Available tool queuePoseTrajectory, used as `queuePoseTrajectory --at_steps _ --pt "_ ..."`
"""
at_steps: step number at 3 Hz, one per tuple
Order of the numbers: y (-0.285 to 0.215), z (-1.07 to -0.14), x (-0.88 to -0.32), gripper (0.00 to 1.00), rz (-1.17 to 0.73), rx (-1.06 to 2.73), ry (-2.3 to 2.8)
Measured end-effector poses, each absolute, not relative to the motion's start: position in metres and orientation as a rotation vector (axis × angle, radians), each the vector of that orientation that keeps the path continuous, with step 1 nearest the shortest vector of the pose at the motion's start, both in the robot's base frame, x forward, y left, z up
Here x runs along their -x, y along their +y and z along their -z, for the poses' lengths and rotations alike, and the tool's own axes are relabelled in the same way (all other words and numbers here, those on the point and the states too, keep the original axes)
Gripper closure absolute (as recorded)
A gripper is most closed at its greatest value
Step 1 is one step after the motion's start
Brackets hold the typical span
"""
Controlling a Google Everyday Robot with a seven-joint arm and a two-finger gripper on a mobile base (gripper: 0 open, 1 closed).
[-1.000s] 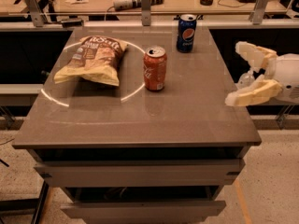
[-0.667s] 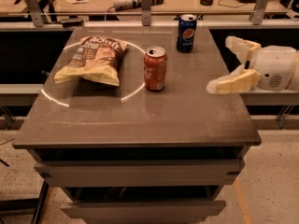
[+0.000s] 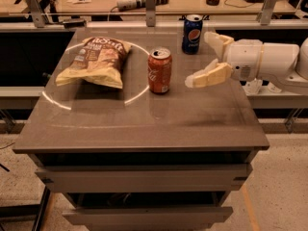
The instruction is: Knock coke can over
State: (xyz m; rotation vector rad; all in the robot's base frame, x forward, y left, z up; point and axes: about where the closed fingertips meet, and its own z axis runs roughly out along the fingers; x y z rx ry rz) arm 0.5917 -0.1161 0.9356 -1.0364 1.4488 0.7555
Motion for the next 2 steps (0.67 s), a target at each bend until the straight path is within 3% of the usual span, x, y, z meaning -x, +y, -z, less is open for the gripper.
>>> queuePoseTrajectory --at_steps 2 --pt "-0.076 -0.915 -0.613 0.00 -0.830 1.113 1.413"
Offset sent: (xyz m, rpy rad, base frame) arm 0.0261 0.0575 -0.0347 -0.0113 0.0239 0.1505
